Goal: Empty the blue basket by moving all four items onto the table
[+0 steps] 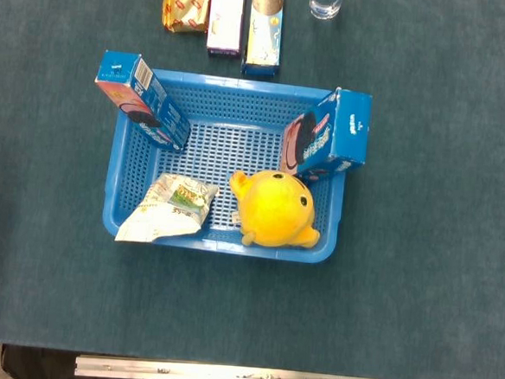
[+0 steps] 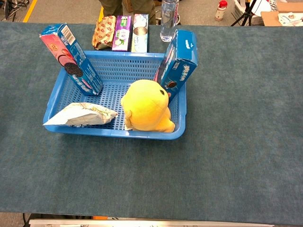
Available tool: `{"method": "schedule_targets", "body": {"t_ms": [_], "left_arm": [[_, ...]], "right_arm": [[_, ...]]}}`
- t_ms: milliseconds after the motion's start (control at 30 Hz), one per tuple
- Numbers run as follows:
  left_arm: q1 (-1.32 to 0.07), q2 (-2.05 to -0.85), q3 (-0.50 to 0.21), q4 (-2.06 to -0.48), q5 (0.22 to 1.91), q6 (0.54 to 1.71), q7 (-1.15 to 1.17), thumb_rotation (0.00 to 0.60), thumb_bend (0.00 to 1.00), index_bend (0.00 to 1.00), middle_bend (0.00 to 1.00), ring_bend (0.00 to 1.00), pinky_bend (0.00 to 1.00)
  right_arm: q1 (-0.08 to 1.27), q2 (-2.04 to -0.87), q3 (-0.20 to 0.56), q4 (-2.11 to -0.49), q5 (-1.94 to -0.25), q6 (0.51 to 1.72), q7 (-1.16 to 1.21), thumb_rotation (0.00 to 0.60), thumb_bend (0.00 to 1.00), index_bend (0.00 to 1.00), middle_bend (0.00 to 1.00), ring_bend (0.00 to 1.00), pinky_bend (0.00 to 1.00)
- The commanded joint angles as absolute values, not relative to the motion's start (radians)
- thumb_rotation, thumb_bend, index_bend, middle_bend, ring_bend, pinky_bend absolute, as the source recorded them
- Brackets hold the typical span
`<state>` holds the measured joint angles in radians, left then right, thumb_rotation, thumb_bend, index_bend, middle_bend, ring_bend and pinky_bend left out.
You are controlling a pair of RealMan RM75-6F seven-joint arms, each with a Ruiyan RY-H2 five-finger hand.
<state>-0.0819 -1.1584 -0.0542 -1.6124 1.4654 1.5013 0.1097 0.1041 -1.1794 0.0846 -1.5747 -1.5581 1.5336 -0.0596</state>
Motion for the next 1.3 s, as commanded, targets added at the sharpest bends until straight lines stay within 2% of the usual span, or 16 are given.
{"method": "schedule_targets", "body": {"t_ms": [33, 867, 1300], "left_arm": [[-0.080, -1.159, -0.054, -1.615, 1.464, 1.503, 0.112, 0.600, 0.25, 0.27, 0.20, 0.16, 0.36], [-0.081, -1.163, -0.049, -1.629, 1.465, 1.495, 0.118, 0.600, 0.25, 0.27, 0.20, 0.16, 0.37], [-0.070, -1.165, -0.046, -1.619, 1.467, 1.507, 0.102, 0.600, 0.25, 0.27, 0.20, 0.16, 0.37]], "right_arm": [[0.105, -1.179, 0.085, -1.574, -1.557, 1.532, -0.058, 0.600, 0.18, 0.31, 0.16, 0.11, 0.19], [0.125, -1.164, 0.093, -1.572, -1.579, 1.532, -0.050, 0.600, 0.18, 0.31, 0.16, 0.11, 0.19], [0.202, -1.114, 0.107, -1.615, -1.636, 1.467, -0.073, 0.600, 0.18, 0.32, 0.16, 0.11, 0.19]]}}
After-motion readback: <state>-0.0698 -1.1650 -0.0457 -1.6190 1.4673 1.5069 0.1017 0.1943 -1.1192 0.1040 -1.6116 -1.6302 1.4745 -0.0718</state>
